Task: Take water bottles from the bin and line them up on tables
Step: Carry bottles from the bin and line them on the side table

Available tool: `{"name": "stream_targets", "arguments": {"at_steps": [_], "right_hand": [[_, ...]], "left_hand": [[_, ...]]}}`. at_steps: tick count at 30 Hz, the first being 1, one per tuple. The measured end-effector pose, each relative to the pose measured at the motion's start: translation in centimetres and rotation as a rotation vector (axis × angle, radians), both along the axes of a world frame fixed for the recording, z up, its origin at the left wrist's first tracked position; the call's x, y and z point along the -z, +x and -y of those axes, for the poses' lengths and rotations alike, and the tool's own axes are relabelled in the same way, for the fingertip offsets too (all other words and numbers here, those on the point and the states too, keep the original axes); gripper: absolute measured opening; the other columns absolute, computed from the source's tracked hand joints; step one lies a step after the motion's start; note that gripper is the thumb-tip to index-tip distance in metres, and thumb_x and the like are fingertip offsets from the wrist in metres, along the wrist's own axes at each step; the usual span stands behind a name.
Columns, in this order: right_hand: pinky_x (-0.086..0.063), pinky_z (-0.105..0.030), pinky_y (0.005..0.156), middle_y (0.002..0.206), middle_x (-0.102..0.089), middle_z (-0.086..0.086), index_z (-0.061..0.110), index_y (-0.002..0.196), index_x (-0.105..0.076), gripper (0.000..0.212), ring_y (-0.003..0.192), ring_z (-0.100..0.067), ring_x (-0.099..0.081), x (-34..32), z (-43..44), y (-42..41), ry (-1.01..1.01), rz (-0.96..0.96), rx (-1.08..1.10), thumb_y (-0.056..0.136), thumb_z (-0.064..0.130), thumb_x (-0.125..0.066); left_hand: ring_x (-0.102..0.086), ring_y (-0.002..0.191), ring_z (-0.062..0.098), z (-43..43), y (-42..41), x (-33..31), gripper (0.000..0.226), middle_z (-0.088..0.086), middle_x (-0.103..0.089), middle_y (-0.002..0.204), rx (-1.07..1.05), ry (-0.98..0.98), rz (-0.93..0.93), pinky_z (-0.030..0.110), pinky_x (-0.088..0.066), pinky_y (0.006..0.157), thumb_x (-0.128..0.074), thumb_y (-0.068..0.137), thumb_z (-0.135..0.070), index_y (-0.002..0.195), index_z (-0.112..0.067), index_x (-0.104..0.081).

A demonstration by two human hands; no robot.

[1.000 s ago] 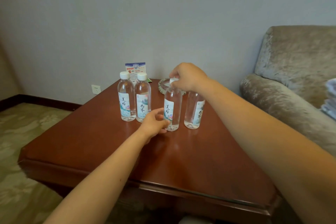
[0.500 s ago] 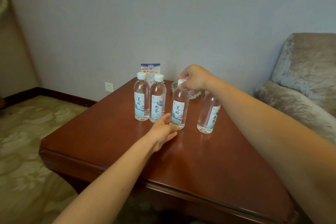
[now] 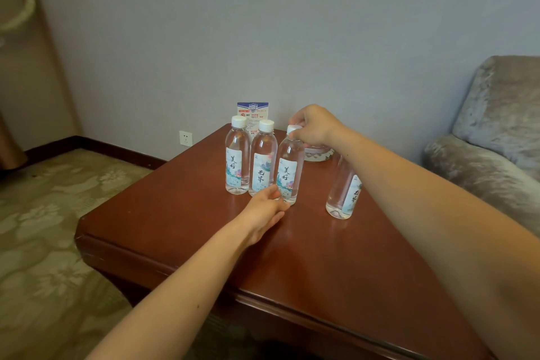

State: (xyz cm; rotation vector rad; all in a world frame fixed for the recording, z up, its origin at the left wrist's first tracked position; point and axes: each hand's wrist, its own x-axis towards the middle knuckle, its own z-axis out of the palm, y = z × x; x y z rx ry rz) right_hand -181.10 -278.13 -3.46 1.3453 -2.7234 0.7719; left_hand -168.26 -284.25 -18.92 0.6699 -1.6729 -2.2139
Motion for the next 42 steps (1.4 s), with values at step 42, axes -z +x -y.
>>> {"name": "stream_targets", "arguments": {"at_steps": [42], "right_hand": [[-0.057, -0.053, 0.088, 0.113, -0.065, -0.009, 0.016, 0.109, -0.057, 0.014, 0.101, -0.022, -0.064, 2.5, -10.9, -2.7, -0.337, 0.353, 0.095, 0.096, 0.017, -0.063]], "left_hand": [[-0.059, 0.114, 0.018, -6.4, -3.4, -0.9, 0.056, 0.003, -0.049, 0.142, 0.195, -0.046, 0.046, 0.038, -0.05, 0.1, -0.055, 0.096, -0.002, 0.148, -0.013, -0.036]]}}
